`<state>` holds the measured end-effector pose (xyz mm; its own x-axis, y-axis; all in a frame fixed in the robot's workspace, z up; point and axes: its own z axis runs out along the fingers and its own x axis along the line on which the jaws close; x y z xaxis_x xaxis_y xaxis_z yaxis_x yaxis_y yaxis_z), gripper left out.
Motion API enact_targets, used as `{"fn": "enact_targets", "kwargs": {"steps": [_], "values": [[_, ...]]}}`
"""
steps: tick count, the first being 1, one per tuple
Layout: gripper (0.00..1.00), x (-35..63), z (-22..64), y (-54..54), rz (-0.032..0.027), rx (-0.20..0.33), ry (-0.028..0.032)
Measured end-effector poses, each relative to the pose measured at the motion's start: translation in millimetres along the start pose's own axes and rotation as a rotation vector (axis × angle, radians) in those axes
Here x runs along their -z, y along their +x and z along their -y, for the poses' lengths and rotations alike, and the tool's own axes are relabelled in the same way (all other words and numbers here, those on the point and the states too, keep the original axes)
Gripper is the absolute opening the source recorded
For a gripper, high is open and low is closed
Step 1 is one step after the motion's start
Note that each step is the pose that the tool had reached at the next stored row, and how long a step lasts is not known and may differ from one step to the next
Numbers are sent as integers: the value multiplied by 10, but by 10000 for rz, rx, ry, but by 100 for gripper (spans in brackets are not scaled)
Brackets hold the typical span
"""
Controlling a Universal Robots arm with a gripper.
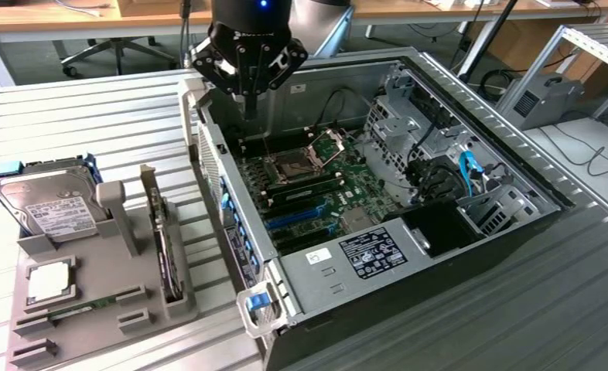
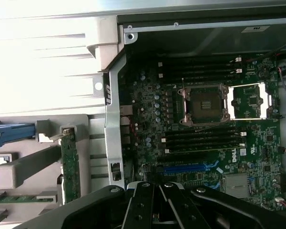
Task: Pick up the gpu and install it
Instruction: 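Reach for the gpu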
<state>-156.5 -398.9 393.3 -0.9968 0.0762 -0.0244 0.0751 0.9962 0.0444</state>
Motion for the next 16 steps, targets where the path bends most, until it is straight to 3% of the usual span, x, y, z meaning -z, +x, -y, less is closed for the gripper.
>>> {"fn": "enact_targets", "kwargs": {"steps": [16], "values": [[11, 1, 4, 50, 1, 0, -1]]}}
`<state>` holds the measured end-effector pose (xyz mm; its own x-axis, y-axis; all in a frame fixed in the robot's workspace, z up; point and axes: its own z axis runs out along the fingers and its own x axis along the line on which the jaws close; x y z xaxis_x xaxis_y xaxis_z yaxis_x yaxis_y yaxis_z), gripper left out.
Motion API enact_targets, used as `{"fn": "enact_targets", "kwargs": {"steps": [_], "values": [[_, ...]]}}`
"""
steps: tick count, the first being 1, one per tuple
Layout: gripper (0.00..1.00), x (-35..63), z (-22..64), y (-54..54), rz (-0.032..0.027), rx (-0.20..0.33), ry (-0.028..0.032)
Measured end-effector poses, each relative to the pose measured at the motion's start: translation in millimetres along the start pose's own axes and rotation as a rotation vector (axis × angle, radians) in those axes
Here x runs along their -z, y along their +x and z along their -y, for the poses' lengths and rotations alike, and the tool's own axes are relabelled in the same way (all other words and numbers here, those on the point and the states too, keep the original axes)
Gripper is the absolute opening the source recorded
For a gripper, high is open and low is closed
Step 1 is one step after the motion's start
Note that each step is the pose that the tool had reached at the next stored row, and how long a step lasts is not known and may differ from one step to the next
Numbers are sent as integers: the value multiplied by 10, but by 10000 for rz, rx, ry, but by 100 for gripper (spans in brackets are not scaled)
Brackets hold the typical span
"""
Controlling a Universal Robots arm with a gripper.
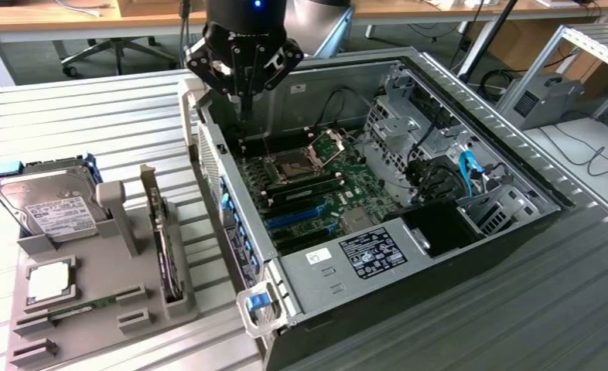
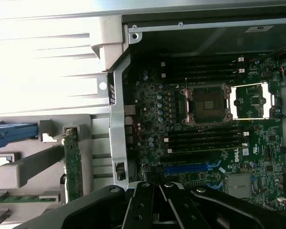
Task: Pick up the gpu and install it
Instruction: 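Reach for the gpu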
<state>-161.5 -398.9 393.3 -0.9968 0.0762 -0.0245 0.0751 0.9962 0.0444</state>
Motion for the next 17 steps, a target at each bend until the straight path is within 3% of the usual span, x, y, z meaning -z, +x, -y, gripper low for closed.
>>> {"fn": "enact_targets", "kwargs": {"steps": [17], "values": [[11, 3, 7, 95, 0, 0, 1]]}}
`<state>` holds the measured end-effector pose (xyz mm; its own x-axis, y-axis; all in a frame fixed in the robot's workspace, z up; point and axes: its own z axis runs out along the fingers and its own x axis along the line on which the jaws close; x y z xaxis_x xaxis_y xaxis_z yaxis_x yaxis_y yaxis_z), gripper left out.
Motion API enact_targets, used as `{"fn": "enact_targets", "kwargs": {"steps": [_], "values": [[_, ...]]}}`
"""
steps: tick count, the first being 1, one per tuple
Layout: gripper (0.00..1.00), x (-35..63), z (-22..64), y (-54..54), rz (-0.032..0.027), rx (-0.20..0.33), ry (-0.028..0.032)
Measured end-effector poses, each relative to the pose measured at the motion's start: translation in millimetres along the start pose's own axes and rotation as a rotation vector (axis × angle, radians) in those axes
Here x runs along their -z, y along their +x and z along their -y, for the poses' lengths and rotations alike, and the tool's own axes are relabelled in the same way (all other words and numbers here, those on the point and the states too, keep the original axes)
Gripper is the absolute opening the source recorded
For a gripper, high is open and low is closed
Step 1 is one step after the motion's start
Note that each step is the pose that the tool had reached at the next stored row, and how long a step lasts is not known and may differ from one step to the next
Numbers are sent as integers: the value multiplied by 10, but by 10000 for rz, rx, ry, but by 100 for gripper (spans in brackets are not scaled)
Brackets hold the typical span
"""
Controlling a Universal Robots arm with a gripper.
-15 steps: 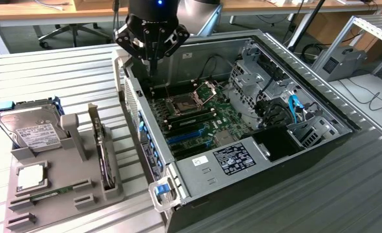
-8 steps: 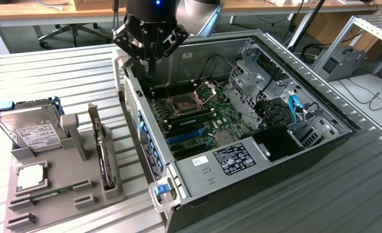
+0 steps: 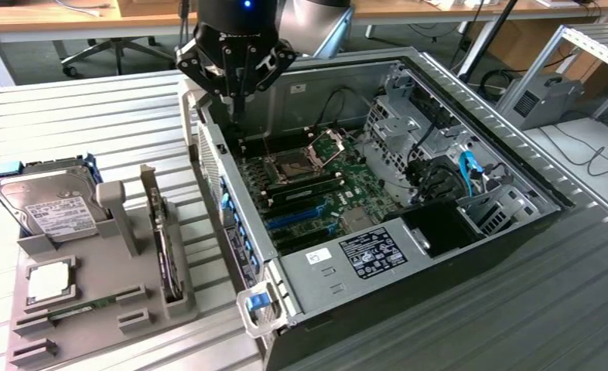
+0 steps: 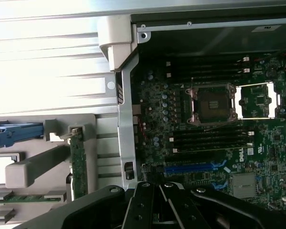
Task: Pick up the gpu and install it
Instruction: 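Reach for the gpu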
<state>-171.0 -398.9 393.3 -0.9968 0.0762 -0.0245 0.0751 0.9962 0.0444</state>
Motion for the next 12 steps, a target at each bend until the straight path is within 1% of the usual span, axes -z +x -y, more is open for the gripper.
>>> {"fn": "enact_targets", "kwargs": {"steps": [12], "values": [[11, 1, 4, 59, 0, 0, 0]]}}
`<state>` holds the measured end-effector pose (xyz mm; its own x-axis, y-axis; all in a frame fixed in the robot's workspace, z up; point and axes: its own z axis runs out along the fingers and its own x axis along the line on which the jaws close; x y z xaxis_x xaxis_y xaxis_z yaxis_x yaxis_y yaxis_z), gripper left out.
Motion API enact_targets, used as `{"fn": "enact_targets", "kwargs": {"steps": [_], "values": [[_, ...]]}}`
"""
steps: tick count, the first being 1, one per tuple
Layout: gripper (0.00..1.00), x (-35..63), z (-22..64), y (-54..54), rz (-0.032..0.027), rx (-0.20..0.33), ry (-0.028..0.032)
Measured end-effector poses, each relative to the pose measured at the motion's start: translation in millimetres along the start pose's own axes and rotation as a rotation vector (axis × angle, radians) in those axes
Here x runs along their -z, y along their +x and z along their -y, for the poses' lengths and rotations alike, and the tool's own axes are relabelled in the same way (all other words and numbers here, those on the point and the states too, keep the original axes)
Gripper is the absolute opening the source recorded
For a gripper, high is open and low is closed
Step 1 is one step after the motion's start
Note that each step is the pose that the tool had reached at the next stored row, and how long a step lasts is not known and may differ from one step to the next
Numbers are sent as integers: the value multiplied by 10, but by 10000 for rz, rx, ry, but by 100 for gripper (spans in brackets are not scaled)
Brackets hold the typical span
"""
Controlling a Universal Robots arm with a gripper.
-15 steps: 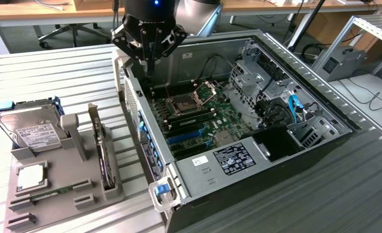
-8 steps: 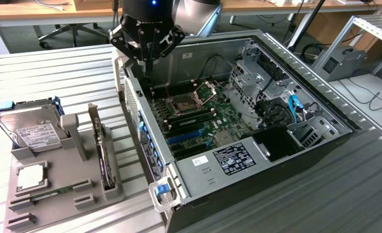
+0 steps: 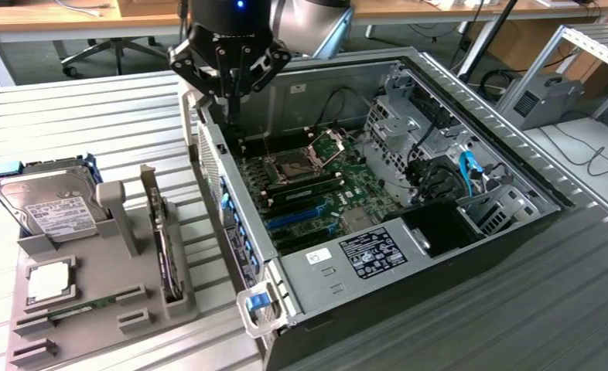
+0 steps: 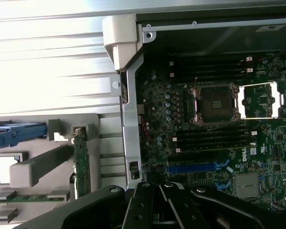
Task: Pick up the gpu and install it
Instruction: 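Reach for the gpu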
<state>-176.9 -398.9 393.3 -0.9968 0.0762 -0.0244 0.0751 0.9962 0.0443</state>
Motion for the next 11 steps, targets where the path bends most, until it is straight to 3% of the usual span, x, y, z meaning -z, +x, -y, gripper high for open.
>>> {"fn": "enact_targets", "kwargs": {"steps": [11], "values": [[11, 1, 4, 50, 0, 0, 0]]}}
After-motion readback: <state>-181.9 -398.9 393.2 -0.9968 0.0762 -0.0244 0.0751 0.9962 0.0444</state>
